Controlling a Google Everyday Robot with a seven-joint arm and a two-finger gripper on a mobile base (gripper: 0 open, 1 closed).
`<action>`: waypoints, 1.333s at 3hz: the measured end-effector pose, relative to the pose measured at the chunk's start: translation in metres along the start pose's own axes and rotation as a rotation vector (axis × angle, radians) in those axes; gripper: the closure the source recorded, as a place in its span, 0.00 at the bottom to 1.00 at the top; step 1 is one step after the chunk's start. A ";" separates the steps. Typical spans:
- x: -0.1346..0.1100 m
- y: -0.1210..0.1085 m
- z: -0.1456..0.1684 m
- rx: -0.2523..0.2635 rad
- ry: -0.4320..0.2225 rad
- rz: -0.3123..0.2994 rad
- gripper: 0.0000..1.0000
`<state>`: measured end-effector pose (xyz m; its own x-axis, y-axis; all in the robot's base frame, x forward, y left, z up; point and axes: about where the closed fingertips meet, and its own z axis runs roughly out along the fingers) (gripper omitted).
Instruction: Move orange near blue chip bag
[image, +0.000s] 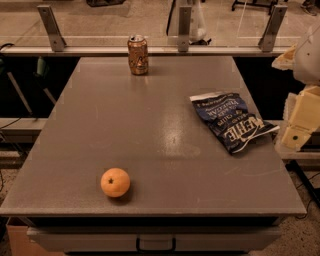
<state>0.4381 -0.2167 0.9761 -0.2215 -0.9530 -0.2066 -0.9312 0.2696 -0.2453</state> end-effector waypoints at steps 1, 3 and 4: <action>-0.007 0.003 0.003 -0.008 -0.011 -0.014 0.00; -0.115 0.054 0.041 -0.121 -0.160 -0.235 0.00; -0.170 0.105 0.059 -0.189 -0.220 -0.350 0.00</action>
Offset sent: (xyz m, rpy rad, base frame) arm -0.0067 0.1199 -0.0309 0.1267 0.0678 0.2892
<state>0.3955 -0.0183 0.9294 0.1638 -0.9249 -0.3432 -0.9801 -0.1130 -0.1632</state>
